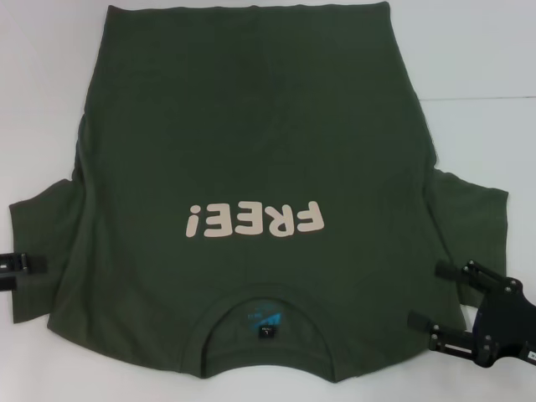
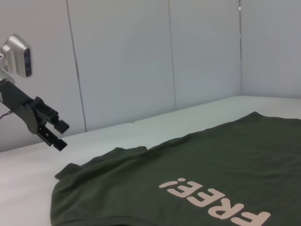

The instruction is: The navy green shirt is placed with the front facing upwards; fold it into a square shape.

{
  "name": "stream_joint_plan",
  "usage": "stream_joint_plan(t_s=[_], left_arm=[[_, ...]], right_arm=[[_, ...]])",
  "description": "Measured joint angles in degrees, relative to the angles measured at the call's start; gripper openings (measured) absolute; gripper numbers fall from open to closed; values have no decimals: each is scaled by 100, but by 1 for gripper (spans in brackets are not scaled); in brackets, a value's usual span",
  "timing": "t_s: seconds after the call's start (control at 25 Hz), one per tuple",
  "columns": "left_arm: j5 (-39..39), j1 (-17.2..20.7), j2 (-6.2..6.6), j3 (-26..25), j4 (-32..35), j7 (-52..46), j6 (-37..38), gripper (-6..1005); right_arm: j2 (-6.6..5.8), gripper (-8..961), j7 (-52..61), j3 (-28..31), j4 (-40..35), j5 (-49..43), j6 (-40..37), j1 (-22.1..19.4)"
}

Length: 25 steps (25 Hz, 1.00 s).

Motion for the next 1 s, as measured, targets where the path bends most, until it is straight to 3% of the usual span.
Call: stream_joint_plan(t_s=[0.28, 0.68, 1.0], left_arm=[[479, -128, 45, 168, 16, -78, -442, 841], [585, -89, -83, 502, -93, -46, -998, 842], [606, -91, -108, 539, -256, -46, -1241, 842]], right_arm=[[0, 920, 43, 2, -19, 15, -63, -2], [0, 919, 68, 2, -27, 20, -64, -2], [0, 919, 70, 2, -27, 20, -58, 1]])
